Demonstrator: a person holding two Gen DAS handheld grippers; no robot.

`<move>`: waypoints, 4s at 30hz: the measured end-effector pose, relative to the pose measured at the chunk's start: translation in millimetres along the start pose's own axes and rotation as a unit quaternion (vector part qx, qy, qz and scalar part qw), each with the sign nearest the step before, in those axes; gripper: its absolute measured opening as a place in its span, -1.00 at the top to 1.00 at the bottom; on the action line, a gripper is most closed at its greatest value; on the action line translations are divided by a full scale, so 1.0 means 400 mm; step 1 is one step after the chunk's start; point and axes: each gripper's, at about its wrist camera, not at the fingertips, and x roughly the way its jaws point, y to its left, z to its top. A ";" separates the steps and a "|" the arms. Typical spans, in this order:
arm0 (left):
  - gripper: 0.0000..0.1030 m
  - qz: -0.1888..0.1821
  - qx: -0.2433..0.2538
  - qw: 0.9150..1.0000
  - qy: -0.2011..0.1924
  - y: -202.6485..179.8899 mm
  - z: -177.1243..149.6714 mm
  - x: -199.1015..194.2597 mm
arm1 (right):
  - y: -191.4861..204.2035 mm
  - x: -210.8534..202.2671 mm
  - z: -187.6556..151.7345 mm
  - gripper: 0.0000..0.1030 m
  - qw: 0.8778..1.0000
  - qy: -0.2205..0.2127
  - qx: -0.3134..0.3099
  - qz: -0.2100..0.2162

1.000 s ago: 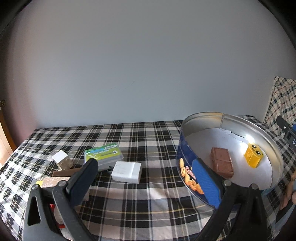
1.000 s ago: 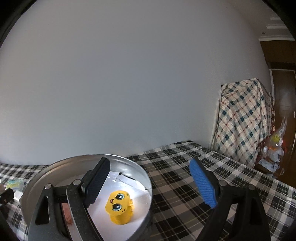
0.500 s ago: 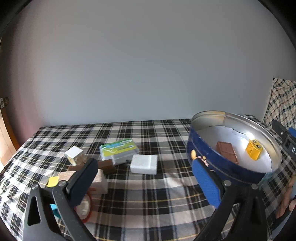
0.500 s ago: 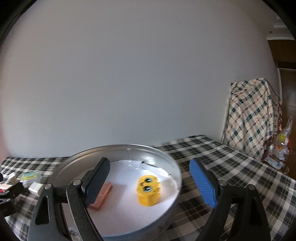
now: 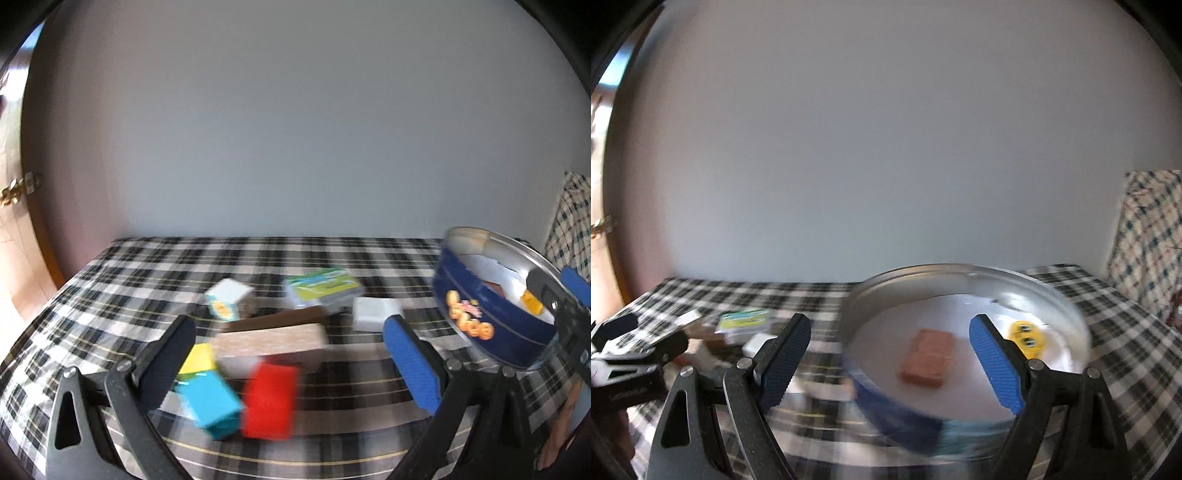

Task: Organize rigid objects
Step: 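Grasp the red tape roll with the right tool while the left tool grasps the teal block, then carry the red tape roll and teal block over the blue tin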

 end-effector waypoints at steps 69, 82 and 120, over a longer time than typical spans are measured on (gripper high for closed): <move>0.41 -0.011 -0.115 0.976 0.183 0.195 -0.058 0.104 | 0.220 0.101 -0.037 0.49 0.974 0.144 -0.042 0.169; 0.42 -0.016 -0.130 0.984 0.117 0.197 -0.038 0.047 | 0.171 0.082 -0.005 0.49 0.969 0.121 -0.002 0.215; 0.63 -0.094 -0.054 0.994 -0.008 -0.141 0.125 -0.001 | -0.327 0.096 0.078 0.50 0.990 0.030 0.115 0.081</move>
